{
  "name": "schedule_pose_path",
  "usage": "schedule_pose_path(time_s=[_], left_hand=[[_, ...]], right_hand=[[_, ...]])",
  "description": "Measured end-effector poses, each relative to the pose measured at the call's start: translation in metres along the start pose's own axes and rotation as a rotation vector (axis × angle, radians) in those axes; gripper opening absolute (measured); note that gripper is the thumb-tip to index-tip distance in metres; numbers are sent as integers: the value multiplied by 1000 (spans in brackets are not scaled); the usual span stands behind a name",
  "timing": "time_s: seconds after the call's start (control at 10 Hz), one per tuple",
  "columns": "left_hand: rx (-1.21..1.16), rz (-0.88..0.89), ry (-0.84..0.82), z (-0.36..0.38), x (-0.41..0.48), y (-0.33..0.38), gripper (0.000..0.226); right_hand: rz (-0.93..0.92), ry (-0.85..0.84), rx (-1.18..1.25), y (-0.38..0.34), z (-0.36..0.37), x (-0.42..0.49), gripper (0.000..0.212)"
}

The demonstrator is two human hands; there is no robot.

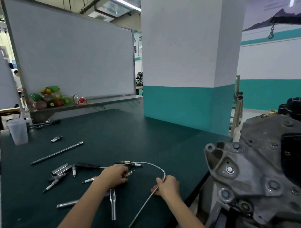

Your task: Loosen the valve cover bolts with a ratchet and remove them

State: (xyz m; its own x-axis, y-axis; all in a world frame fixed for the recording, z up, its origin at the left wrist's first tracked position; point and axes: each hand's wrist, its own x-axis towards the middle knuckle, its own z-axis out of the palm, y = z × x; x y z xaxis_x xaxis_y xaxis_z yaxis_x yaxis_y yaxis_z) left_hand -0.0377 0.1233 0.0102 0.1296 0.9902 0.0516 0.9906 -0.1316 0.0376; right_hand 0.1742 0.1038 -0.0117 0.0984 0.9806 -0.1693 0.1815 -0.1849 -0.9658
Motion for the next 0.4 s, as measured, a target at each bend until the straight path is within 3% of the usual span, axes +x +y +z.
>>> schedule_pose_path(time_s=[0.2, 0.3, 0.4], left_hand=[[-58, -22, 43, 2, 5, 0, 27], [-80, -32, 37, 1, -2, 3, 33], [-131, -28, 157, -6, -9, 8, 38]], right_hand=[[-242, -48, -414, 2, -5, -11, 30], [-242, -85, -438, 9, -14, -23, 55], [-305, -30, -404, 19, -25, -38, 58]])
